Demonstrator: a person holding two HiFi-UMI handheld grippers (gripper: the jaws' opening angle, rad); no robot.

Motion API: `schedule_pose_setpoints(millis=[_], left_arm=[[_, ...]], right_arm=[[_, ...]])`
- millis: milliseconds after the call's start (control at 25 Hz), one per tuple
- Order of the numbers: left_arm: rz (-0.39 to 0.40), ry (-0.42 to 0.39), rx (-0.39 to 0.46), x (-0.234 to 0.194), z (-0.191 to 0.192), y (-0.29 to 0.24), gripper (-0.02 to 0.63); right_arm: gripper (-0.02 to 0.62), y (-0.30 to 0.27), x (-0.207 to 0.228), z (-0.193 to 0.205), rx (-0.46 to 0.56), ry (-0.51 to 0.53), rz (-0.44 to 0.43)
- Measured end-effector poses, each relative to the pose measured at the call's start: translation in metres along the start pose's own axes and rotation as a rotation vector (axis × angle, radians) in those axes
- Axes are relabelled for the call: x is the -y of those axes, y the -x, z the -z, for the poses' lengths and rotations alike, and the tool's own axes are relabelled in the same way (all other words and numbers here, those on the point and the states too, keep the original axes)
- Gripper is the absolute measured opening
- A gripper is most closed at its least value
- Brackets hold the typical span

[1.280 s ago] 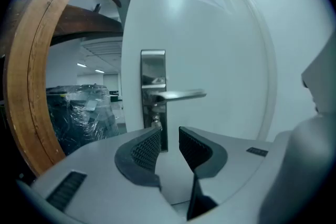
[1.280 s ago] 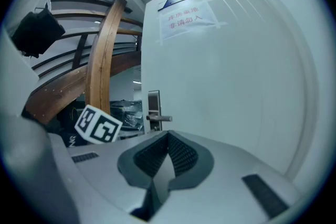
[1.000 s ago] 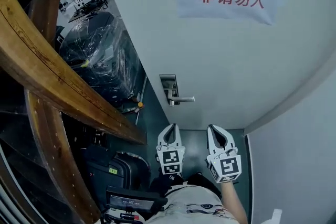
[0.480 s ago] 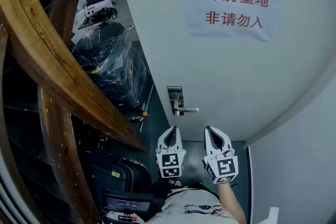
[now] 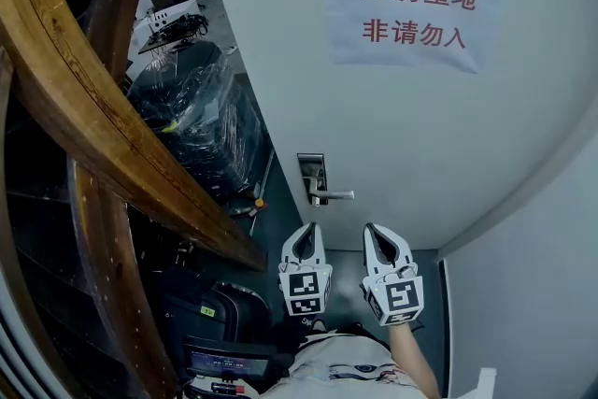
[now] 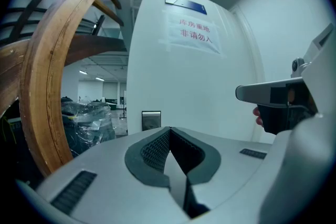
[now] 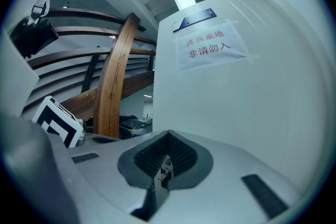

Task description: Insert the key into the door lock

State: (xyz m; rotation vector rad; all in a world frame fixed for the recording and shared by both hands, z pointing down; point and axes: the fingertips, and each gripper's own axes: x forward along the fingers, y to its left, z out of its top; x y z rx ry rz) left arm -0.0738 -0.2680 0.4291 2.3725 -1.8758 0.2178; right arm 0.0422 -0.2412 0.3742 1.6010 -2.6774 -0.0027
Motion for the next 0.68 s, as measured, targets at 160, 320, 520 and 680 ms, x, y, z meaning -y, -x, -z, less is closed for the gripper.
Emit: schedule_pose_setpoints(millis=[160, 320, 520, 680], left_arm=[[-0.001, 0.007, 0.007, 0.0000, -0.0011, -0.0011, 0.005], [0.000, 0.003, 0.001, 0.0009, 0.0013, -0.0018, 0.005], [-0.002, -0.013, -0.003, 0.0005, 0.0028, -0.0041, 0.005], [-0.006, -0.020, -0.005, -0.0009, 0.0028, -0.0056, 0.005]], right_arm=[[0.006, -0.0015, -0.0033, 0.0003, 0.001, 0.002, -0.013], [0.006, -0.0013, -0.0020, 0.0019, -0.006, 0.013, -0.008], [0.006, -0.0025, 0.0015, 0.0024, -0.004, 0.010, -0.004], [0.006, -0.0034, 0.0031, 0.0040, -0.008, 0.009, -0.002]])
